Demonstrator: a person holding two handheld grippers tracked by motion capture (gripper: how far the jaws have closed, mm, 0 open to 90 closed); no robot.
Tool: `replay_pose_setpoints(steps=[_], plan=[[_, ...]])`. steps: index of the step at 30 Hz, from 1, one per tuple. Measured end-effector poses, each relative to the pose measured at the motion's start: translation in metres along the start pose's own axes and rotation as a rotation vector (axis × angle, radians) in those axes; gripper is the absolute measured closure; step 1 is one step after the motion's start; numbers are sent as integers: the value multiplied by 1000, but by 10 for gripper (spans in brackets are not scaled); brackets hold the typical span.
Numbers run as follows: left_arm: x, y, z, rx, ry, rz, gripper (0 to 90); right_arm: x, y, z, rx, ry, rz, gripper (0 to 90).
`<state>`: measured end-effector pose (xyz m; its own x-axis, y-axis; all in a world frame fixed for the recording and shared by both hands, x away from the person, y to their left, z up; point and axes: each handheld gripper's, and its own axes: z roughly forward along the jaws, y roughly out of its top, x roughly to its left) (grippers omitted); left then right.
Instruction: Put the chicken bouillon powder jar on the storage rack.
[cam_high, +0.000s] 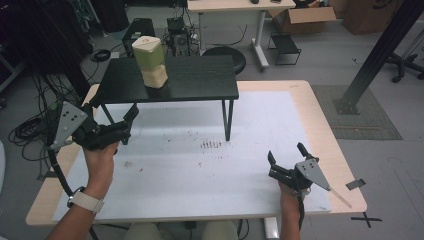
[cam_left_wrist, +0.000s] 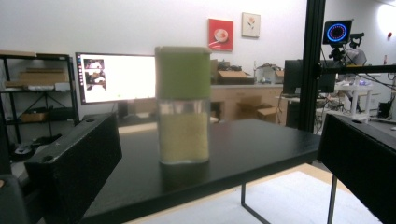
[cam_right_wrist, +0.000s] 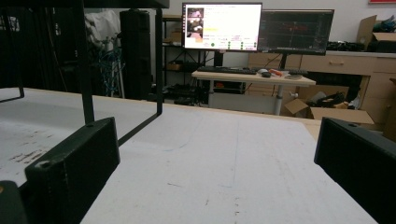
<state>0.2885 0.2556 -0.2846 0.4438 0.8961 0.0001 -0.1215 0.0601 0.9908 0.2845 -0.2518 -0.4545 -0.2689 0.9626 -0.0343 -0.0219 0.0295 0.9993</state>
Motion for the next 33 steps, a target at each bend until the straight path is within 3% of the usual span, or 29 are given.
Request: replay_pose_setpoints(steps=[8, 21, 33], plan=[[4, -16, -14, 17, 16, 12, 3, 0, 0, 0, 4, 1, 1, 0], [19, -49, -32, 28, 35, -8, 3, 0, 0, 0, 4, 1, -3, 0], [37, -80, -47, 63, 86, -28, 2, 0, 0, 1, 9, 0, -7, 0]])
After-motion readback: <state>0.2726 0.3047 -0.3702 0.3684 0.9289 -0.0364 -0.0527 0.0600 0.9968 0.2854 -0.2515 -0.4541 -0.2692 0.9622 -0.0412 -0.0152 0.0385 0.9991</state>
